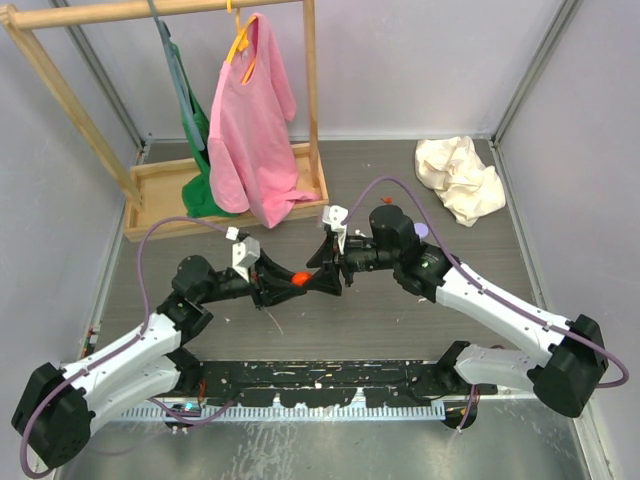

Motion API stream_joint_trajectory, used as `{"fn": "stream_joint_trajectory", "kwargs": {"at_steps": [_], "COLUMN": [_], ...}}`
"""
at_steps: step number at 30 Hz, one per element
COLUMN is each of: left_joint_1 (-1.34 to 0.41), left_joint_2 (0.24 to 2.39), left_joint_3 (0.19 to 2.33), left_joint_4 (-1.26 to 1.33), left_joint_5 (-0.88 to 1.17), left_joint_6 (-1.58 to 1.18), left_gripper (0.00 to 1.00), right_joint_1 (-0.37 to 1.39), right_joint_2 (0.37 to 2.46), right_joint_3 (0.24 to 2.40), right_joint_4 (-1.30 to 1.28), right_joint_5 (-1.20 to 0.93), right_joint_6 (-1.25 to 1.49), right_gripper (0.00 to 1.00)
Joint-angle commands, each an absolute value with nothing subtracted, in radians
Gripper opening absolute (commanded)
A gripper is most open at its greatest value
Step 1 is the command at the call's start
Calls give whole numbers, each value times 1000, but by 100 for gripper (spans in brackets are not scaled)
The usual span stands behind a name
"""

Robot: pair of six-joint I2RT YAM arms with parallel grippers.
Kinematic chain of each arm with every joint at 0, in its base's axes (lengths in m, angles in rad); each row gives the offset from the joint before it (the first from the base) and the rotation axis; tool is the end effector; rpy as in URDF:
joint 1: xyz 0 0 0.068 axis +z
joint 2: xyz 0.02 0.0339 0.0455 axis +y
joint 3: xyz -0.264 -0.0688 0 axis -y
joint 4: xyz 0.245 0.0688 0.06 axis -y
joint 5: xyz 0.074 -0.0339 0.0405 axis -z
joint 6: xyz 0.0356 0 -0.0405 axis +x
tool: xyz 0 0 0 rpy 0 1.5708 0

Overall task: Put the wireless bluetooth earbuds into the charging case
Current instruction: Pick up the charging case at the center of the board, then open the charging case, then move the earbud to the center of the board.

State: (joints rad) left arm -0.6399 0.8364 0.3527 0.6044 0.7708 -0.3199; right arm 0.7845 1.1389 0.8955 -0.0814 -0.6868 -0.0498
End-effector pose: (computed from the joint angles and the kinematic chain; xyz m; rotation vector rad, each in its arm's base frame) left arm 0.1349 -0.1314 0.2606 0.9085 1.3587 -1.3091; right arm 0.1666 0.1982 0.3200 -1.2298 1.5568 1.1371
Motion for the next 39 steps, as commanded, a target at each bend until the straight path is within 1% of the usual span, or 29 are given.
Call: {"fn": "stream_joint_trajectory", "kwargs": {"at_steps": [1, 18, 25, 28, 33, 39], "left_joint_1": [-667, -771, -788, -788, -788, -788], "left_joint_2": [807, 791, 791, 798, 830, 884], "left_joint_3": [363, 299, 275, 255, 212, 177], "left_joint_4": [640, 625, 647, 660, 724, 820], "left_joint_5": [800, 686, 674, 647, 580, 502], "left_joint_6": [-261, -3, 79, 107, 119, 116], "left_gripper": [0, 0, 0, 0, 0, 0], "right_joint_1": [789, 789, 788, 788, 787, 727], "right_joint_2": [1108, 1097, 1111, 1109, 1123, 1223], "right_joint_3": [943, 983, 1000, 1006, 1023, 1081], "right_joint_4": [-66, -131, -153, -156, -192, -284], "right_joint_5": [-607, -592, -566, -552, -453, -297], "right_joint_6": [-89, -115, -116, -111, -104, -60], "right_gripper": [58, 59, 59, 60, 66, 67]}}
